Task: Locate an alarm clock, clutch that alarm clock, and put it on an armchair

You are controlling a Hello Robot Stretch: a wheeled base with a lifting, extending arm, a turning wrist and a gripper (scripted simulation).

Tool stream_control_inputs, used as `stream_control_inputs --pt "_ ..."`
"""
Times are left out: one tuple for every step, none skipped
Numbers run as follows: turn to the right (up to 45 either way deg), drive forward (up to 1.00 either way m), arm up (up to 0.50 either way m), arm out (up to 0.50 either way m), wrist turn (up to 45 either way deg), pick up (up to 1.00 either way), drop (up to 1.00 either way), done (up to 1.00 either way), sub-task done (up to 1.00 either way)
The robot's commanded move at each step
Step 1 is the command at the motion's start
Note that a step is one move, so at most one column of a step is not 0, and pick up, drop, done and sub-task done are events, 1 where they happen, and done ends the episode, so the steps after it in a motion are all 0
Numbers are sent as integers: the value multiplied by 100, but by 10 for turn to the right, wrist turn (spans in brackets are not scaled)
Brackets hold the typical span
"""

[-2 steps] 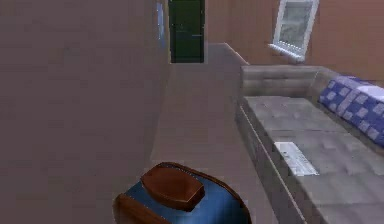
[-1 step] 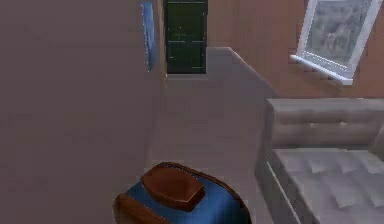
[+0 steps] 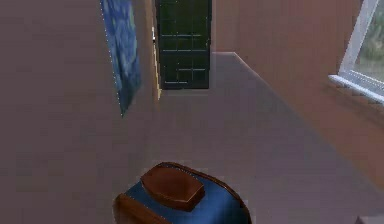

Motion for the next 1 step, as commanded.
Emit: stream_control_inputs --pt "0 100 0 0 0 0 0 0 0"
